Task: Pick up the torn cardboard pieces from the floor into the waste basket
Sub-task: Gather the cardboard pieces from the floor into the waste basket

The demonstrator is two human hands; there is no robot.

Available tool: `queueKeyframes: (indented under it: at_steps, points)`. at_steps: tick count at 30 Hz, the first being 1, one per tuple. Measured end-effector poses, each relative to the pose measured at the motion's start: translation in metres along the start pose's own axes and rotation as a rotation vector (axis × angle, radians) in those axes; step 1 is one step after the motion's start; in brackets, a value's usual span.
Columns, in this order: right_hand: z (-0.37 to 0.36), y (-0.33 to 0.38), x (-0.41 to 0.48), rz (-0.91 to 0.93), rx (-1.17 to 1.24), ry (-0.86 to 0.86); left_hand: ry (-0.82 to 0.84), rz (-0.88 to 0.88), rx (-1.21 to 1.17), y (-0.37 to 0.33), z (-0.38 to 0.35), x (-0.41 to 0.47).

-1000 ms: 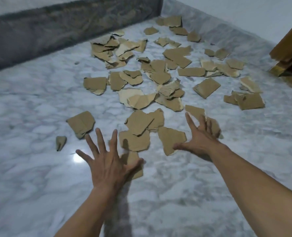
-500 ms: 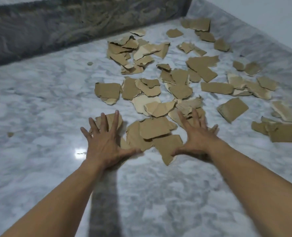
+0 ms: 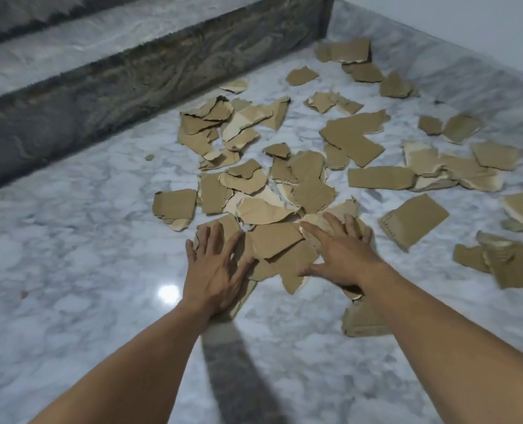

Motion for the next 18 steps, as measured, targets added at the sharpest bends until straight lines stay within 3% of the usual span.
queueKeyframes:
  at_steps: [3, 6, 8, 10, 11, 14, 18]
  points:
    - [0.004, -0.001, -0.003, 0.018, 0.083, -0.064, -0.056, -0.073, -0.054, -0.009, 0.007, 0.01]
    - [0.025, -0.008, -0.007, -0.075, 0.237, -0.306, -0.192, -0.146, -0.003, -0.016, 0.027, 0.037]
    - [0.035, -0.034, -0.004, -0.344, 0.395, -0.411, -0.224, -0.042, -0.039, 0.003, 0.039, 0.068]
    - [0.032, -0.055, 0.003, -0.622, 0.506, -0.331, -0.153, 0.119, -0.062, 0.029, 0.04, 0.094]
    - [0.032, -0.054, 0.006, -0.676, 0.494, -0.252, -0.102, 0.173, -0.054, 0.037, 0.039, 0.101]
    - [0.041, -0.018, 0.026, -0.574, 0.416, -0.202, -0.059, 0.16, -0.007, 0.028, 0.039, 0.106]
    - [0.037, 0.018, 0.023, -0.392, 0.227, -0.29, -0.171, 0.174, -0.094, 0.007, 0.045, 0.09]
Point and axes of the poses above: each hand's wrist, its own x-axis towards the middle knuckle, its own z-axis out of the back of the hand, y = z × x, the point moved 10 cm from there along x, towards the middle knuckle, and after that the axes turned 4 degrees about -y, right-handed, at the moved point
